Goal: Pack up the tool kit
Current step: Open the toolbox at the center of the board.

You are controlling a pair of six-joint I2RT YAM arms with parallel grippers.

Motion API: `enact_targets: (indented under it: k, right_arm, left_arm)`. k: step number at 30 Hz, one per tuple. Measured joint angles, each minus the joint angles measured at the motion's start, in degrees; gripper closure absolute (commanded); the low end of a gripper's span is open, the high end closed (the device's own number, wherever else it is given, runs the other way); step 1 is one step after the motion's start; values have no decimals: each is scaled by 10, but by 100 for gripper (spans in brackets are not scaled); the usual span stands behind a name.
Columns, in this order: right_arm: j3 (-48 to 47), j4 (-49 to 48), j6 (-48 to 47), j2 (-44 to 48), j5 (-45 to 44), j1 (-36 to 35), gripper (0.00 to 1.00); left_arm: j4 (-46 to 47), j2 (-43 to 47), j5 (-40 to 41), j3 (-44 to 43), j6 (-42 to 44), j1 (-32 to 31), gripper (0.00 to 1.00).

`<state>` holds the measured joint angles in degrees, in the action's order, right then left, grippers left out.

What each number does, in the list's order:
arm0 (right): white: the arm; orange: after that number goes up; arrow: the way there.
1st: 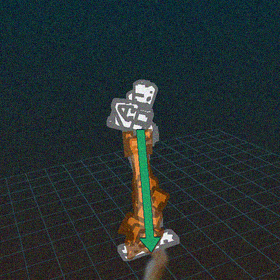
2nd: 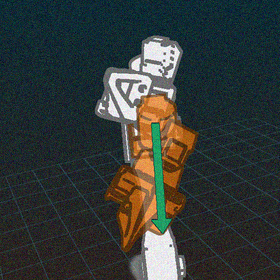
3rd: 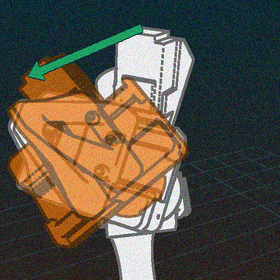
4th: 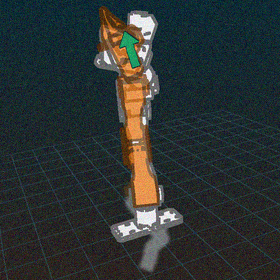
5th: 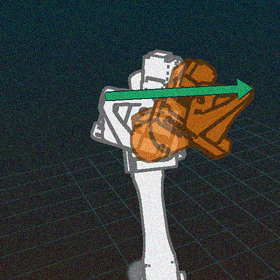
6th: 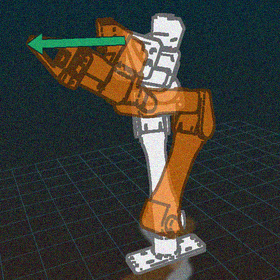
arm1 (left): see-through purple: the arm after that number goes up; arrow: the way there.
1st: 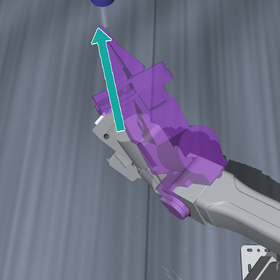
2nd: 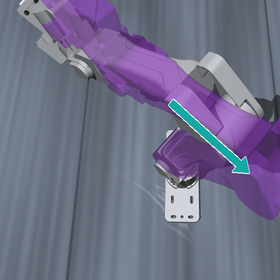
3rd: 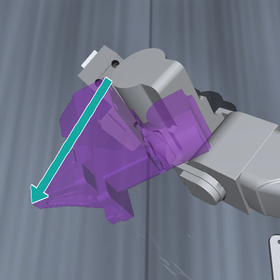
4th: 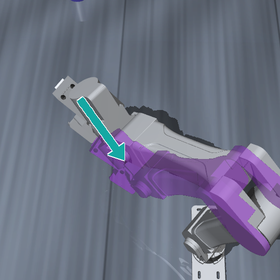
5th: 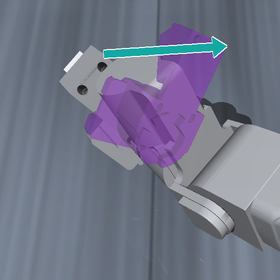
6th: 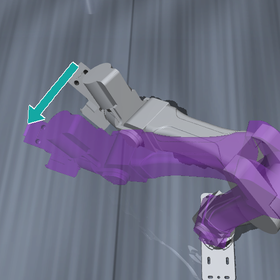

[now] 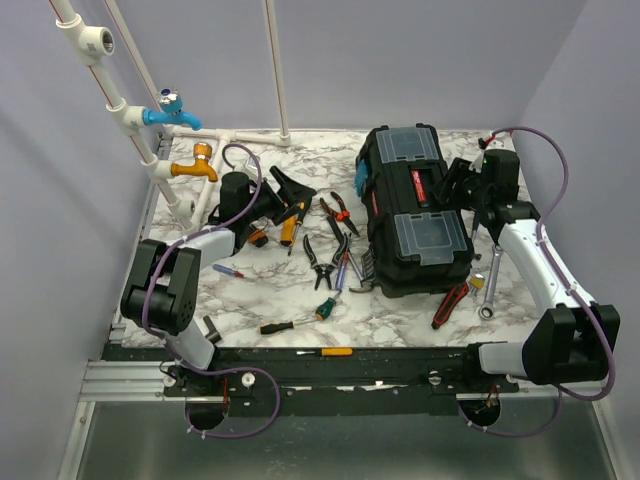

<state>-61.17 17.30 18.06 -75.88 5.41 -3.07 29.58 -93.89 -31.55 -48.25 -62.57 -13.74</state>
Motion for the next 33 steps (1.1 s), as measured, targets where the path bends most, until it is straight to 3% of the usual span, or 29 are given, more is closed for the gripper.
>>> enact_targets:
  k: [8,22,33]
  right_arm:
    - [-22,2,4,-30,11,0,75]
    - [-50,-68,-1,-89,43,2,74]
    - [-50,-68,-2,-89,45,2,74]
  left_arm:
    - [-2,-42,-8,-34,-1,-2,1]
    - [-89,-103,9,-185,13,-39,2]
    - [-133,-237,-42,-342,8,-37,1]
